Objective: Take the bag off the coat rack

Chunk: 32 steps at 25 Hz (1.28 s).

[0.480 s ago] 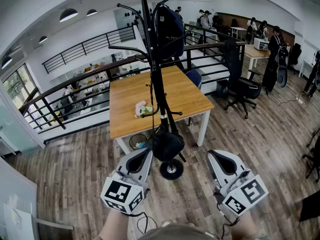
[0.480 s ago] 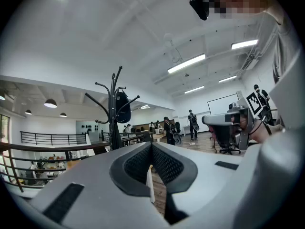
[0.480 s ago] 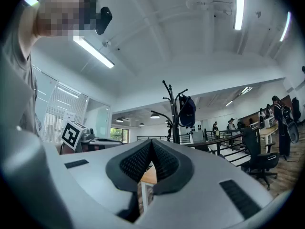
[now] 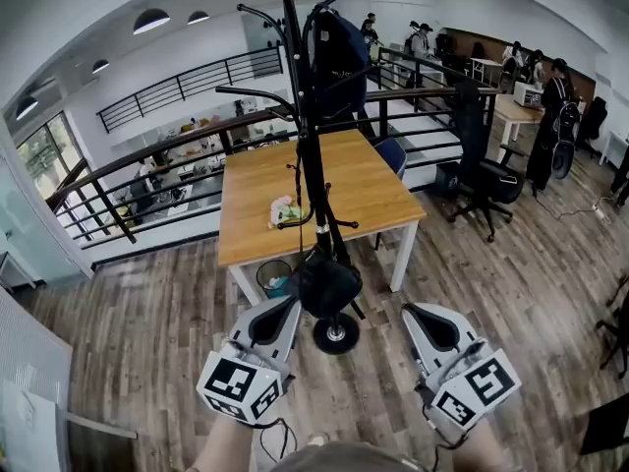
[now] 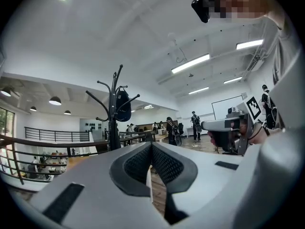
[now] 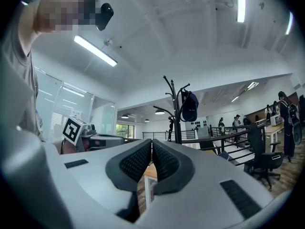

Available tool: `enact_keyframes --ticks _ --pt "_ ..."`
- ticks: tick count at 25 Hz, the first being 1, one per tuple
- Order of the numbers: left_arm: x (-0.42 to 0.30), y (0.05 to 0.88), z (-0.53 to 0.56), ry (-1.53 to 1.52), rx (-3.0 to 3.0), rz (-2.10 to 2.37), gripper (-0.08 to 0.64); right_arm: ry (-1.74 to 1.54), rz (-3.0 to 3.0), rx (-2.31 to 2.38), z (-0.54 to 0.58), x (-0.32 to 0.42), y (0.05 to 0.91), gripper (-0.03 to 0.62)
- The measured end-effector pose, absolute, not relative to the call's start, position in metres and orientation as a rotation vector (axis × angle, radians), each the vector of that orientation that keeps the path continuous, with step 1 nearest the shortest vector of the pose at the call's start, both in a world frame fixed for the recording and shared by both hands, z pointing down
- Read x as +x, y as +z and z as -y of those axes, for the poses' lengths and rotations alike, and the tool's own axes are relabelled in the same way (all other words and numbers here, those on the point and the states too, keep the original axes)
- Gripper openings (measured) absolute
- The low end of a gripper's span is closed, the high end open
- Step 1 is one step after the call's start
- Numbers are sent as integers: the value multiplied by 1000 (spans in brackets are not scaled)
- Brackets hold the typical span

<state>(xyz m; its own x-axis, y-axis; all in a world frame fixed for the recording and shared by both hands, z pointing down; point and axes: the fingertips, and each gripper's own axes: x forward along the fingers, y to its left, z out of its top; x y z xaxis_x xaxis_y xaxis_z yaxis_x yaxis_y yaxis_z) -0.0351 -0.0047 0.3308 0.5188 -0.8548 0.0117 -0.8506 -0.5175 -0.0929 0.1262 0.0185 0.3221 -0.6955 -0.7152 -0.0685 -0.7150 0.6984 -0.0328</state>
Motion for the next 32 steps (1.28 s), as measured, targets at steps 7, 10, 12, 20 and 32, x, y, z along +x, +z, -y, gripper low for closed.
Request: enact_keyframes --ticks 7,10,12,20,32 --pt "-40 333 4 92 -2600 -1683 201 -8 -2779 -1224 -16 148 328 258" --pt "-35 337 7 8 -2564 -1696 207 -9 -2766 -1212 -13 155 327 258" --pt "-34 338 11 -9 -2557 -1705 207 -18 -2777 -1195 -8 155 330 258" --pt "-49 347 53 -35 -2556 -1747 207 -18 -2822 -1199 40 139 339 256" --pt "-78 348 162 -111 -2588 -1680 207 27 -2855 -1245 154 76 335 256"
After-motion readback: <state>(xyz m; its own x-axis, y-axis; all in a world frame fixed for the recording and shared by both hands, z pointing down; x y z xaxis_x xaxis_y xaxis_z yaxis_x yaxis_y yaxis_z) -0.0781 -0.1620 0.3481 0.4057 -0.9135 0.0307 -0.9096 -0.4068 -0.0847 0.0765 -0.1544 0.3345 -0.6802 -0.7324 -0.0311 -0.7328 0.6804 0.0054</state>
